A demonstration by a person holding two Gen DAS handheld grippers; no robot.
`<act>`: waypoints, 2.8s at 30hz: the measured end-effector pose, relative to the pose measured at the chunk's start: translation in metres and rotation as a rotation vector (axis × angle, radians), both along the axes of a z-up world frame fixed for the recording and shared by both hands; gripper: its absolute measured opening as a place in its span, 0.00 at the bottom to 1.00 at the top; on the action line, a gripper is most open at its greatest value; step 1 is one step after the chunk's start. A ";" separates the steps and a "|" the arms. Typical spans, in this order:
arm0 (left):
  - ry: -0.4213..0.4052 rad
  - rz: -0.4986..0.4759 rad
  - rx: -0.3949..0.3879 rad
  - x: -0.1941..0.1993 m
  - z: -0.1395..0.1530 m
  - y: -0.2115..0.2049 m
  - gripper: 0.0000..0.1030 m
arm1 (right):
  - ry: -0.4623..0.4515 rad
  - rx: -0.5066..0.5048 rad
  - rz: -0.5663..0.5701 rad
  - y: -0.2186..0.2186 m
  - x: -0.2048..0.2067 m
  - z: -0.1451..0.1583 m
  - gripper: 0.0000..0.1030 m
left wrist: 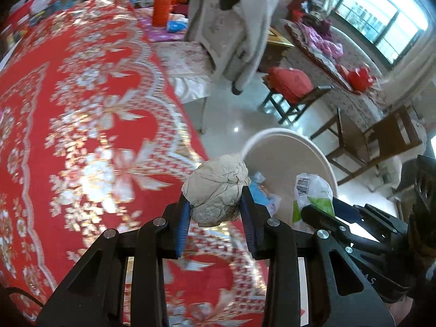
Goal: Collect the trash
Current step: 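Carry the beige paper and white-green packet over the bucket, then open both tools to drop the paper and packet into the bucket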
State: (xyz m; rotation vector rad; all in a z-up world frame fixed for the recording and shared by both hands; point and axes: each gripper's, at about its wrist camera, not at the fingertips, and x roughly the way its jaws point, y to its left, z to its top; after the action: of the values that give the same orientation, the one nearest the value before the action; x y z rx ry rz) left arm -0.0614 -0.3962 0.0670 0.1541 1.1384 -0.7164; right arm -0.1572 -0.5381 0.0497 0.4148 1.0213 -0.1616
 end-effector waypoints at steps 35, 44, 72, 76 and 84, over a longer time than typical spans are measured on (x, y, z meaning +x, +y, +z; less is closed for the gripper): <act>0.078 -0.066 0.064 -0.043 -0.045 -0.097 0.31 | 0.083 0.032 -0.133 -0.103 -0.057 -0.032 0.38; 0.091 -0.051 0.066 -0.043 -0.051 -0.099 0.31 | 0.094 0.039 -0.122 -0.107 -0.054 -0.038 0.38; 0.115 -0.012 0.003 -0.038 -0.050 -0.094 0.56 | 0.108 0.072 -0.147 -0.120 -0.049 -0.043 0.46; 0.091 -0.013 0.011 -0.039 -0.044 -0.091 0.57 | 0.103 0.075 -0.149 -0.117 -0.051 -0.041 0.46; -0.026 0.002 0.038 -0.050 -0.019 -0.081 0.57 | 0.059 -0.010 -0.145 -0.098 -0.056 -0.023 0.46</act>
State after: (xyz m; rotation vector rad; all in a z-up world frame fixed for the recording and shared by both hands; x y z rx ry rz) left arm -0.1110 -0.4776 0.0484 0.1945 1.1278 -0.6895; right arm -0.2131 -0.6363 0.0268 0.4769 1.0484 -0.3104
